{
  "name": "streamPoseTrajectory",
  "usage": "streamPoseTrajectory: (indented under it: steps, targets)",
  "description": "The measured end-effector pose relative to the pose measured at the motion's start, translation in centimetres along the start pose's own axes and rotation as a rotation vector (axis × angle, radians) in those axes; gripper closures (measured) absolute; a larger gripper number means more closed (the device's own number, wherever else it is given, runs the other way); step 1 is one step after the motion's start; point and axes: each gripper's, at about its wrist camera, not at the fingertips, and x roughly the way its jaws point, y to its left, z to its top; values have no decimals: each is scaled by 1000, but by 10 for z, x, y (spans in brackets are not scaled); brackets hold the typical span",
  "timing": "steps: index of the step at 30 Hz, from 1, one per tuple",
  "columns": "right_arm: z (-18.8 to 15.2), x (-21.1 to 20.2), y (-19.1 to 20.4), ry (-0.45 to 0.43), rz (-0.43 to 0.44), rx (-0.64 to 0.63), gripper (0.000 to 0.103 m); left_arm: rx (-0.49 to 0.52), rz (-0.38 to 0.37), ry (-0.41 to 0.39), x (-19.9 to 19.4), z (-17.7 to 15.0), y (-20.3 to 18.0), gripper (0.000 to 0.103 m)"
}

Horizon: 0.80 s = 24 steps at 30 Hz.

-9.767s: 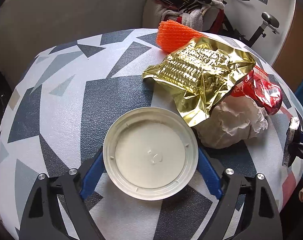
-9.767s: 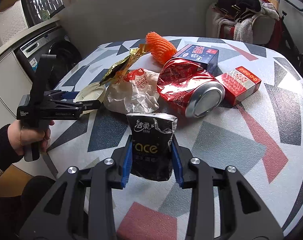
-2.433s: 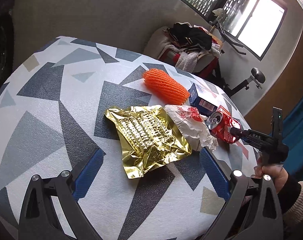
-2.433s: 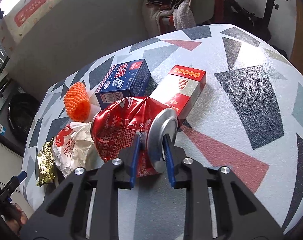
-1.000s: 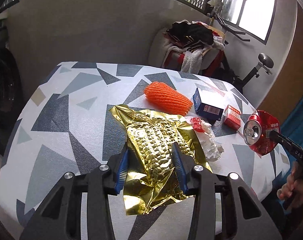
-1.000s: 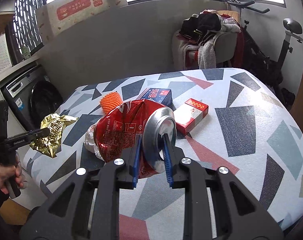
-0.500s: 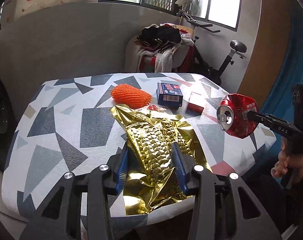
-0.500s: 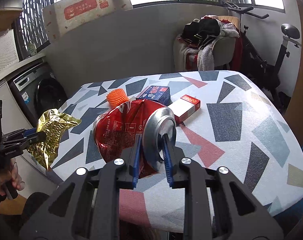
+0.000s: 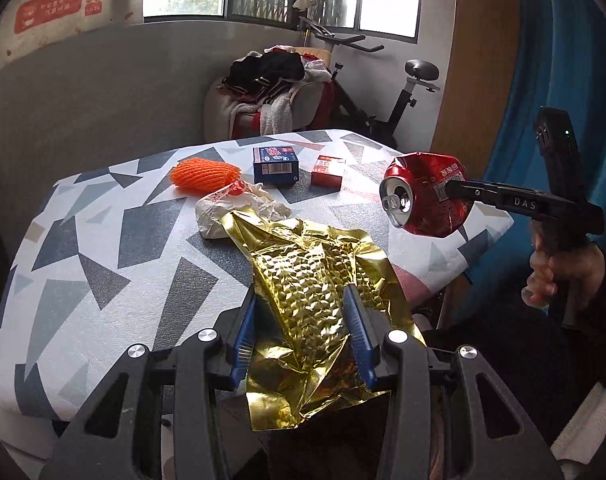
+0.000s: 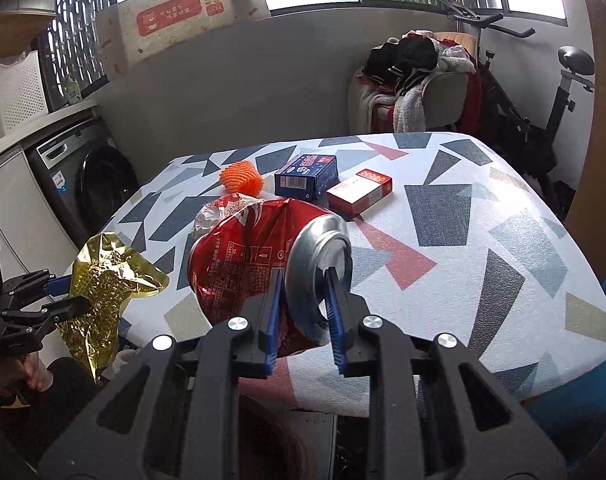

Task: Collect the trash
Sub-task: 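Lift the gold foil wrapper with the left tool while the right tool holds the can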

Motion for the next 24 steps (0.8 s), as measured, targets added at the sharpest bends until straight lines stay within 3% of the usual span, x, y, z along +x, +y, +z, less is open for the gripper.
streamPoseTrajectory:
  steps: [24]
  targets:
    - [-26, -6, -5, 14, 11, 37, 79, -21, -97, 62, -2, -45, -2, 62]
